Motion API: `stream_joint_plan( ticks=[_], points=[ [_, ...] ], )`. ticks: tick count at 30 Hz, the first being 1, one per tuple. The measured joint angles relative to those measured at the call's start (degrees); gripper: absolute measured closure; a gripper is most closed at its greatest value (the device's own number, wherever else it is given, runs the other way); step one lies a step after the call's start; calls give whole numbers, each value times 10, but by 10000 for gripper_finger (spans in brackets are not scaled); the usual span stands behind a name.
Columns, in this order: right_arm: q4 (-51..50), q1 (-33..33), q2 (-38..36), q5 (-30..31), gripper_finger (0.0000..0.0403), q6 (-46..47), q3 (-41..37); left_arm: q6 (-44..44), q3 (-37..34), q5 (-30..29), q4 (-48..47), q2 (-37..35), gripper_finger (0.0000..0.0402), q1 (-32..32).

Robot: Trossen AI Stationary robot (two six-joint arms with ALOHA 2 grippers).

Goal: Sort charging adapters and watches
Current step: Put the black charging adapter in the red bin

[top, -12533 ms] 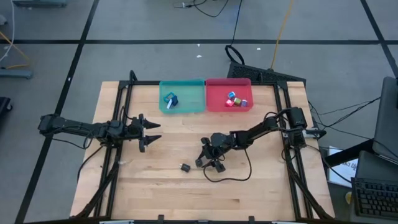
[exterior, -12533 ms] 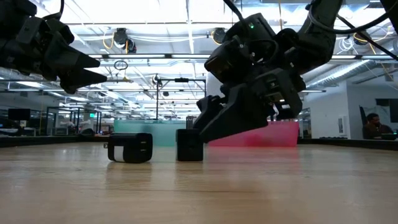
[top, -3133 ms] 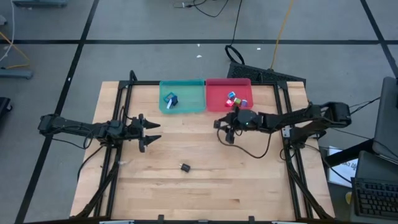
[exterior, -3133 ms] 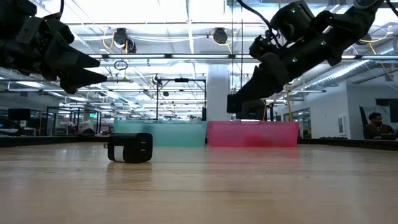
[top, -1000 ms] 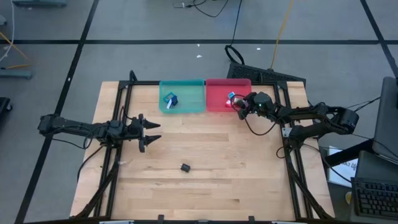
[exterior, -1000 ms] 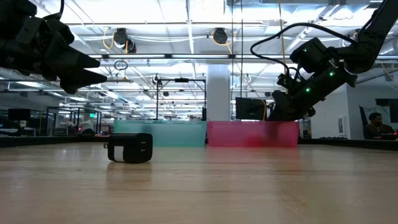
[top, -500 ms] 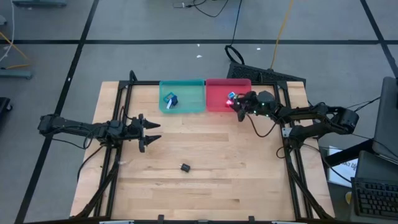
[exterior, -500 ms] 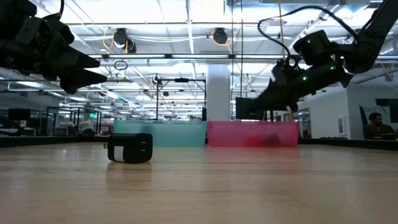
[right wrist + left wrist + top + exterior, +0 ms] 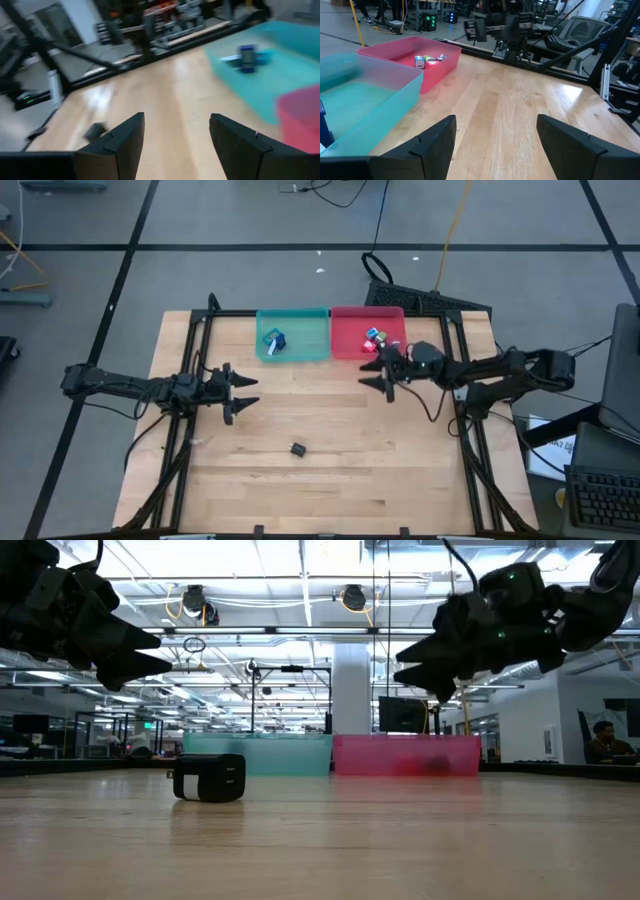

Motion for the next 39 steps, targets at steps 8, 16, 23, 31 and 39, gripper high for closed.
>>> stream_joint_plan(
  ticks=[8,16,23,31,39],
  points=[
    [14,105,0,13,193,-4,0,0,0,0,0,0,123,0],
    [13,157,0,32,193,-33,0,0,0,0,0,0,124,0],
    [20,178,1,31,193,-35,0,0,0,0,0,0,123,0],
    [102,221,34,32,193,-35,0,18,0,0,4,0,124,0],
    [118,222,41,33,194,-45,0,31,0,0,7,0,123,0]
  ],
)
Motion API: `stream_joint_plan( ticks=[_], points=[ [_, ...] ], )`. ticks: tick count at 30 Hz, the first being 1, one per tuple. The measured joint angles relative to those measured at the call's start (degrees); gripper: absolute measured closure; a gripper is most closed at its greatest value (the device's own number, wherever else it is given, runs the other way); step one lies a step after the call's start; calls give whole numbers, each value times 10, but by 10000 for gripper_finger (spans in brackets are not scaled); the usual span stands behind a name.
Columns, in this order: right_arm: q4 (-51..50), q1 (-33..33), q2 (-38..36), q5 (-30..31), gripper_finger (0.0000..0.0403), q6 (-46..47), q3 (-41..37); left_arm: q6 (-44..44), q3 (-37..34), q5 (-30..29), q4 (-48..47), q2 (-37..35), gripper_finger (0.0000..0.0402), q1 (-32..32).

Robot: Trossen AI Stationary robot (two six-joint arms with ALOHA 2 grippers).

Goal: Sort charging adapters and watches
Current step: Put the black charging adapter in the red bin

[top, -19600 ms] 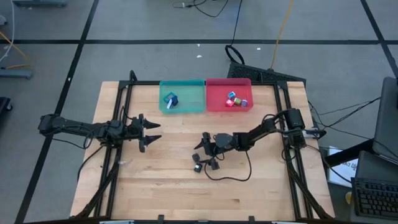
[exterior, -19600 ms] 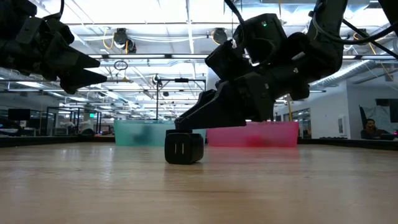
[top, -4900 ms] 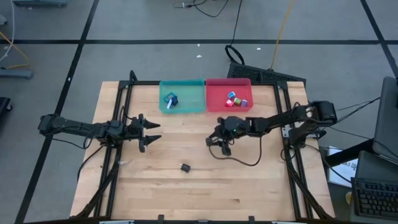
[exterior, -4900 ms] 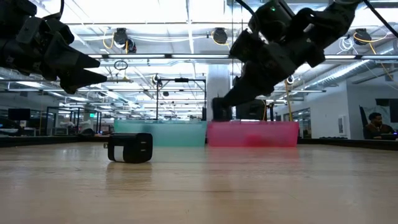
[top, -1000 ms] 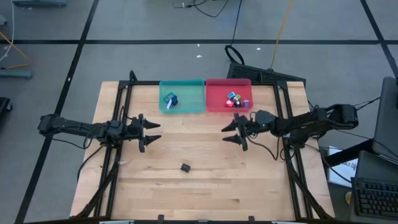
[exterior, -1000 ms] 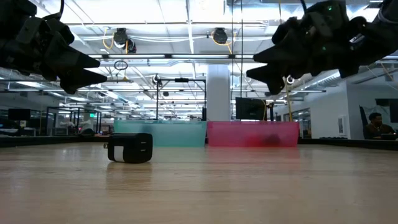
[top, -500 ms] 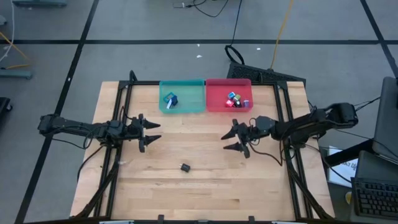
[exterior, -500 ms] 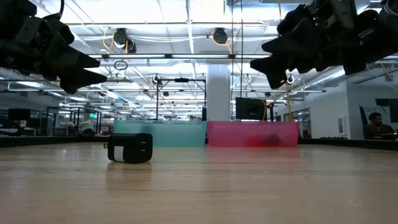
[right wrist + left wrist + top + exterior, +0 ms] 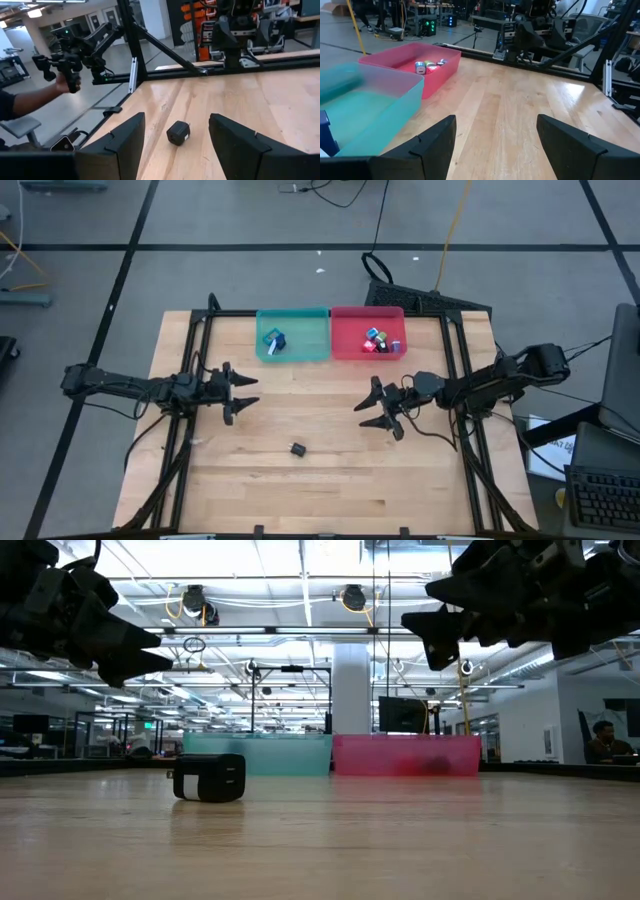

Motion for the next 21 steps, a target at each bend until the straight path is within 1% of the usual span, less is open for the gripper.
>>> stream_joint_plan(
  ticks=[2,4,7,9,13,15,18,21],
  points=[
    [0,0,0,0,196,-5,0,1,0,-1,12,0,123,0],
    [0,0,0,0,197,-2,0,-8,0,0,52,0,123,0],
    [0,0,0,0,197,-1,0,-71,0,14,125,0,123,-2],
    [0,0,0,0,198,-1,0,-95,1,14,164,0,124,-2],
    [-2,0,0,0,197,-1,0,-92,0,3,223,0,124,-2],
    [-2,0,0,0,198,-1,0,-84,1,3,232,0,123,-2],
    [-2,0,0,0,201,-4,0,-90,0,5,219,2,123,-2],
    [-3,0,0,0,202,-12,0,-118,0,27,202,40,123,-15]
  ],
)
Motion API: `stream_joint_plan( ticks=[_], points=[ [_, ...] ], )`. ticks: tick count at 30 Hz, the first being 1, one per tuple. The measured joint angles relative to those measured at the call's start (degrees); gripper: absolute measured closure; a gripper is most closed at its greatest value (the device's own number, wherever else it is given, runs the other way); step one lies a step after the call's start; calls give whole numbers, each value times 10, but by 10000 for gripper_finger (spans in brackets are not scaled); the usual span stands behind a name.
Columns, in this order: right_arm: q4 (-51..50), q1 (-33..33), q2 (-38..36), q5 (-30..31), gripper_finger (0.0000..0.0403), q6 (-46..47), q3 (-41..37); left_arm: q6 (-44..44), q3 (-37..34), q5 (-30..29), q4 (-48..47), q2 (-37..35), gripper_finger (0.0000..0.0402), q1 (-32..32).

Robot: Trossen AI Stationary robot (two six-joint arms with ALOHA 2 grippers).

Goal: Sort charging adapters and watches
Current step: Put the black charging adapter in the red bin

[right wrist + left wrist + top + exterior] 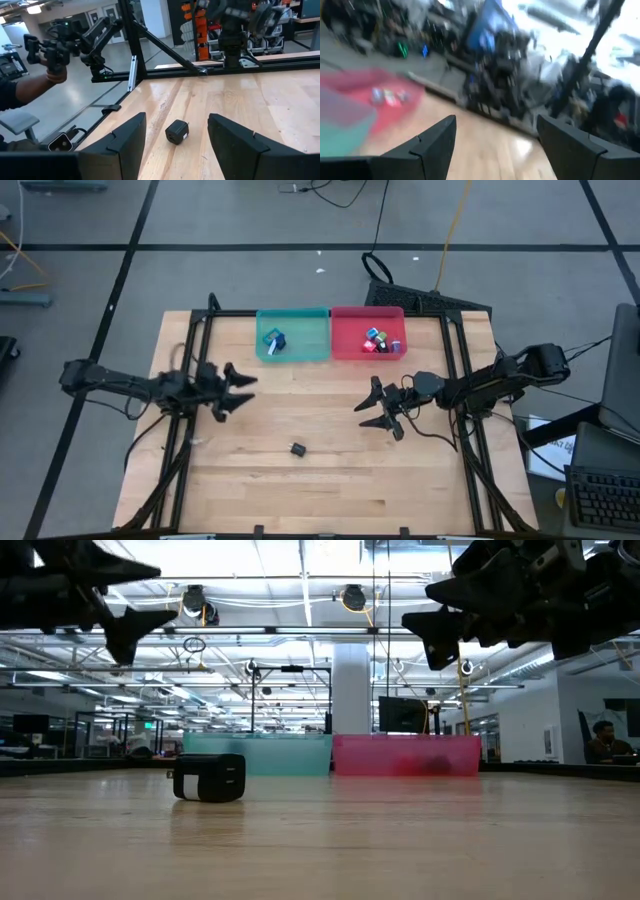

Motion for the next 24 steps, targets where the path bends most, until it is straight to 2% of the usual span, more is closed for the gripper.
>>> stream_joint_plan(
  ticks=[3,9,18,24],
  points=[
    [0,0,0,0,202,-4,0,-4,0,-6,32,64,124,-27],
    [0,0,0,0,202,-20,0,51,32,-54,93,231,124,-82],
    [-1,0,0,0,202,-21,0,165,170,-56,91,476,124,-138],
    [-6,0,0,0,202,-21,0,168,245,-56,49,600,124,-154]
  ],
)
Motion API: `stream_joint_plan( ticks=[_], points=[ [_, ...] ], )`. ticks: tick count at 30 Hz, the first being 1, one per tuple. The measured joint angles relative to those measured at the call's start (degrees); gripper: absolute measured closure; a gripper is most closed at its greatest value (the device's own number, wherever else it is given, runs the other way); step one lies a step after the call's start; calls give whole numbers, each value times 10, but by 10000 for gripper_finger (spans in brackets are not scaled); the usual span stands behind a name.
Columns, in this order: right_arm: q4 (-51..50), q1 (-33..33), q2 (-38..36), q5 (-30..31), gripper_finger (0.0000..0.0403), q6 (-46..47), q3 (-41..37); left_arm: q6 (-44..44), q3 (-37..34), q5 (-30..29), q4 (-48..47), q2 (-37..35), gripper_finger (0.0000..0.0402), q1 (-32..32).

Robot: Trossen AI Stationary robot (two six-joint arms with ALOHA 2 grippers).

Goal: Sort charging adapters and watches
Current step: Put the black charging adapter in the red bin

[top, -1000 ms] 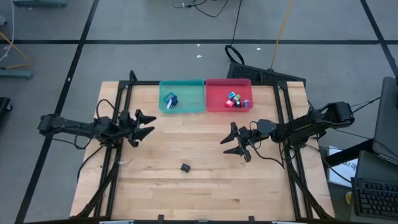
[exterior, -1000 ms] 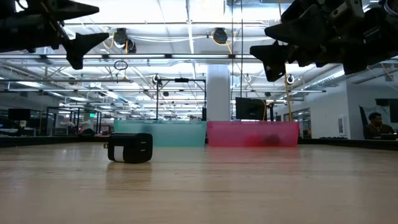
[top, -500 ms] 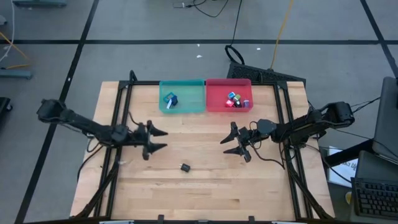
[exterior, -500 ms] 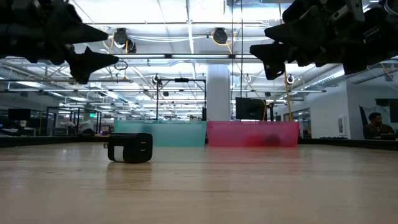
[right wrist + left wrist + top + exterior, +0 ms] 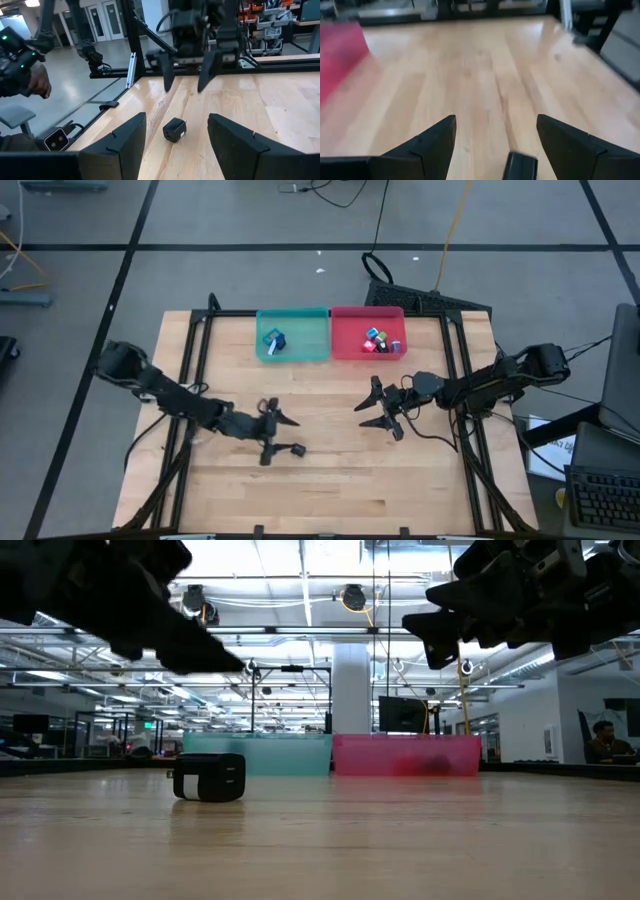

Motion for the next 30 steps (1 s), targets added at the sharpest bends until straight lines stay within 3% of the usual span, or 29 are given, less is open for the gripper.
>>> stream_joint_plan(
  ticks=[12,30],
  points=[
    [-12,0,0,0,202,0,0,-145,24,42,-49,137,124,-6],
    [-11,0,0,0,202,-4,0,-48,24,28,-47,160,124,0]
  ],
)
